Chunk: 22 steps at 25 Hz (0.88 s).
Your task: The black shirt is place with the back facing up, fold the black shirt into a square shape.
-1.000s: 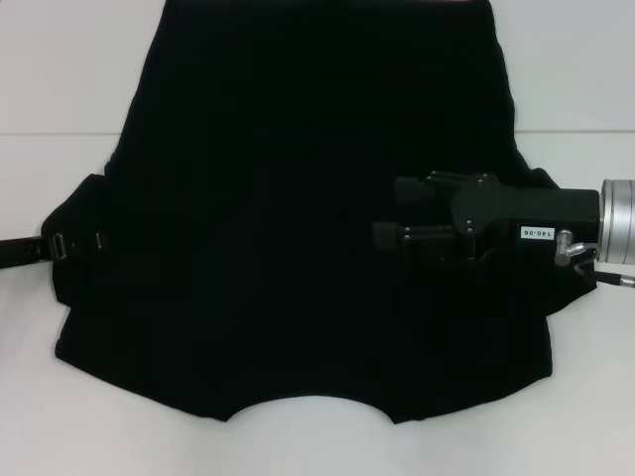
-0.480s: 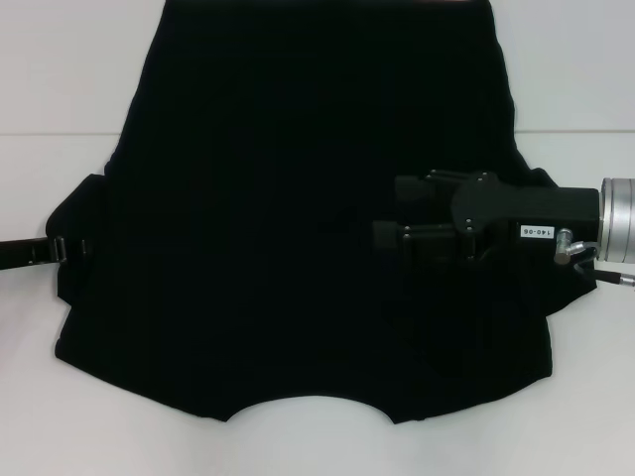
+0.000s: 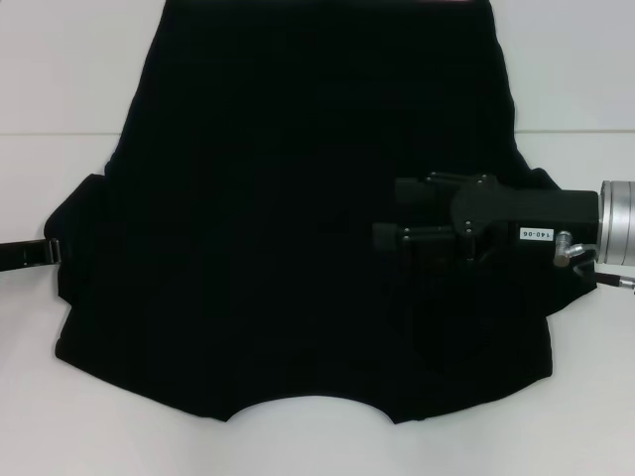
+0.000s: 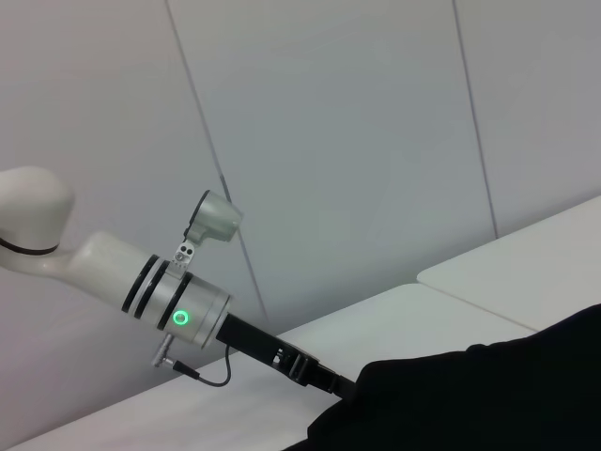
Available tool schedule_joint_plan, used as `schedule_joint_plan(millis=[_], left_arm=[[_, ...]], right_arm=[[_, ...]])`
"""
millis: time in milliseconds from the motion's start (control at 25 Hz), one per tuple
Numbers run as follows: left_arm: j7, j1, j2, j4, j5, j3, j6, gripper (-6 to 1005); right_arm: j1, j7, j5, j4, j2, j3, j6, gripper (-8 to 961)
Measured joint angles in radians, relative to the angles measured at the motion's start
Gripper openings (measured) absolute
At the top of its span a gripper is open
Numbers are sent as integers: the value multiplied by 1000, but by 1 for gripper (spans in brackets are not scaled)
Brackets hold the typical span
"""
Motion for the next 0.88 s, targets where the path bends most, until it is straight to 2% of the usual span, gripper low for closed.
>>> schedule_joint_plan(millis=[120, 880], left_arm=[[4, 1, -1, 0, 0, 0, -3, 21], [9, 9, 6, 53, 40, -12, -64, 0]], right_arm=[[-2, 0, 4, 0, 0, 0, 1, 912], [0, -4, 16, 1, 15, 0, 4, 911]])
